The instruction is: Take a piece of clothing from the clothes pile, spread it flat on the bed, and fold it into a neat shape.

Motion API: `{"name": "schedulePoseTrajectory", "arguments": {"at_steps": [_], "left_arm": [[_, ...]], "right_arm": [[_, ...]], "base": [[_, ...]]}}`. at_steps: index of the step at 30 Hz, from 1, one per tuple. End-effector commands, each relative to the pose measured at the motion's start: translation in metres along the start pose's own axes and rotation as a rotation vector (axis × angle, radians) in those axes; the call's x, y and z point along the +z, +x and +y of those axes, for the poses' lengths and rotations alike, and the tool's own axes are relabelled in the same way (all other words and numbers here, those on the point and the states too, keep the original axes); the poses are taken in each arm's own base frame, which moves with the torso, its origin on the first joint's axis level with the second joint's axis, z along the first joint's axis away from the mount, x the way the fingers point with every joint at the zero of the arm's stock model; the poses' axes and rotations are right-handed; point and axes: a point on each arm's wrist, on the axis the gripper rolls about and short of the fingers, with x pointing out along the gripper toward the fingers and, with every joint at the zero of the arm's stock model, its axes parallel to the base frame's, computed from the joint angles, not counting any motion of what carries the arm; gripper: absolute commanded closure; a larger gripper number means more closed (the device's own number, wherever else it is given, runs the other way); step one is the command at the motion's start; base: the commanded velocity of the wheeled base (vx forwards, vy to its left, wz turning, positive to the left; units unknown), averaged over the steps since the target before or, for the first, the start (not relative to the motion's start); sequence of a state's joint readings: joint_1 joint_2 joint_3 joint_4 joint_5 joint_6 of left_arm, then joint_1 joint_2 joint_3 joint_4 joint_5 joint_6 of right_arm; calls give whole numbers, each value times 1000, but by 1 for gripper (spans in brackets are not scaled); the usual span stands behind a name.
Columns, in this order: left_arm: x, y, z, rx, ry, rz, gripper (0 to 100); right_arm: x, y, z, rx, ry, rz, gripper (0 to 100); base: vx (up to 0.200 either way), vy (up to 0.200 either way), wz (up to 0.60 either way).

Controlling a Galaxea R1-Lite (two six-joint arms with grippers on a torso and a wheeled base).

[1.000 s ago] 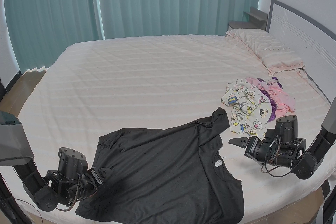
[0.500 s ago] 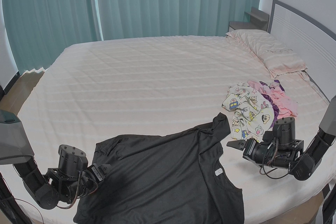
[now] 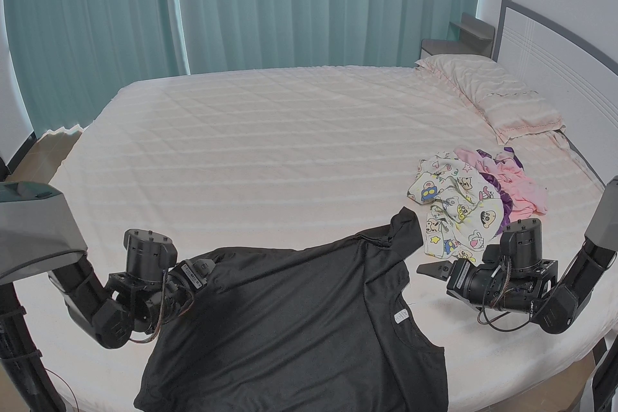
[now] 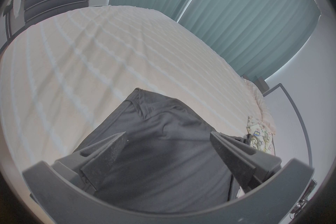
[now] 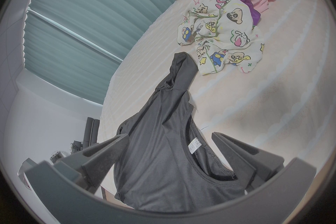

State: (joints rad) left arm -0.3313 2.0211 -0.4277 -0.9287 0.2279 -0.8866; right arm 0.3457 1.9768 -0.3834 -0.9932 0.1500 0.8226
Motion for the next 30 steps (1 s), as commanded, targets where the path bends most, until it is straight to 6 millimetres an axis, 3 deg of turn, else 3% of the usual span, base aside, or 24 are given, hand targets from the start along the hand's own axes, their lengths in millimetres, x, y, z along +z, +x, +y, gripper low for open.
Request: {"name": "schedulePoseTrajectory", "arguments": {"at_steps": [1, 11, 19, 20, 25, 30], "left_arm": [[1, 54, 8, 75, 21, 9, 0], [23, 108, 3, 118, -13, -16, 0], [20, 113, -2, 122, -4, 2, 0], [19, 113, -1, 125, -2, 5, 100], [22, 115, -1, 124, -9, -3, 100], [40, 118, 2, 124, -41, -58, 100]], "right_arm": [[0, 0, 0, 0, 2, 2, 0], [1, 5, 0, 4, 2, -4, 0], [-1, 8, -3, -1, 0, -20, 0], [-1, 9, -3, -6, -1, -20, 0], [0, 8, -2, 0, 0, -25, 0], [0, 12, -3, -3, -1, -23, 0]], "base": [[0, 0, 0], [0, 0, 0], [0, 0, 0], [0, 0, 0], [0, 0, 0], [0, 0, 0]]}}
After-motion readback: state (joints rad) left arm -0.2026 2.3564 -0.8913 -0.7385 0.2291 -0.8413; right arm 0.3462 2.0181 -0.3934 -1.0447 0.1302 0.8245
